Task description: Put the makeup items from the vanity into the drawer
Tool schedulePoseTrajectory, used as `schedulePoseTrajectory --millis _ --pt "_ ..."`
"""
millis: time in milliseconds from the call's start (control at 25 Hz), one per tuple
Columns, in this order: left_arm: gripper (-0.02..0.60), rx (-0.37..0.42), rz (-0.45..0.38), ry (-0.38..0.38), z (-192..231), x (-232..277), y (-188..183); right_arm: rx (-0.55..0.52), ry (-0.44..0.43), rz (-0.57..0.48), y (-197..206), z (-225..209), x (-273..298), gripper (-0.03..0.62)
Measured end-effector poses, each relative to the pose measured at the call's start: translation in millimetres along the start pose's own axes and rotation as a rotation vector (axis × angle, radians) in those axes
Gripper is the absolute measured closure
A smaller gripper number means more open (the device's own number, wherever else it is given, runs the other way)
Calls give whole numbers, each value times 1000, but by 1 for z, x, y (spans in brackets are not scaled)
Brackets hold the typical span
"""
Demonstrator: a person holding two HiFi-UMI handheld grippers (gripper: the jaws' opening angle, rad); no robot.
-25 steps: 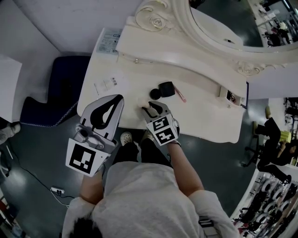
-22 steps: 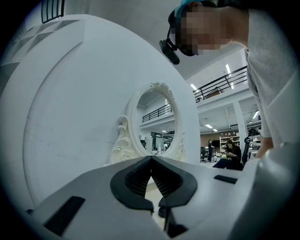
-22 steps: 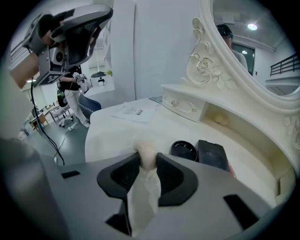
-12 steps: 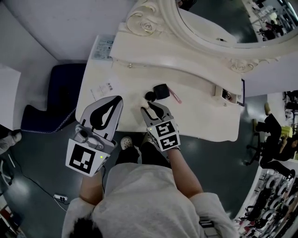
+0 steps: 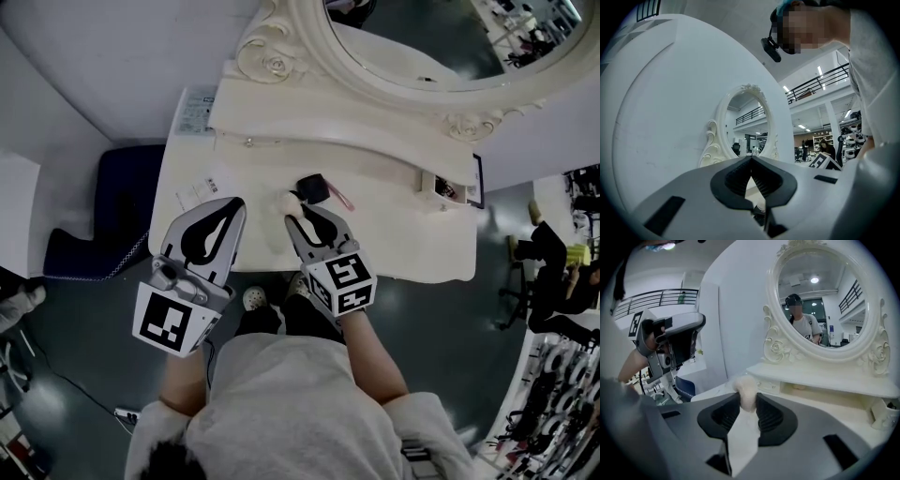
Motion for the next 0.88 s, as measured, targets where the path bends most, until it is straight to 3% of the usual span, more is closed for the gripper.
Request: schedulePoseTrajectory --millis 120,360,600,760,880 --pt "568 -4 -42 -2 -4 4 -10 21 5 -45 -10 -2 -11 480" --pt "568 8 10 35 -17 6 -4 50 2 -126 -24 -3 -30 477" --pt "568 11 5 60 -31 10 -8 75 11 -205 -38 -4 -55 477" --pt "568 11 -85 64 -37 16 -26 92 33 -258 -46 -5 -71 474" --pt "568 15 -39 91 -44 13 -18 101 55 -295 -52 -5 -84 473"
Point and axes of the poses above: the fingertips, and each gripper's own axes: x forward along the fingers, z to its left, y out of its underside, the point moved 1 cm from there along -x, backward along the fingers, and after that the axes turned 3 degrees about y, right-handed, at the moved point
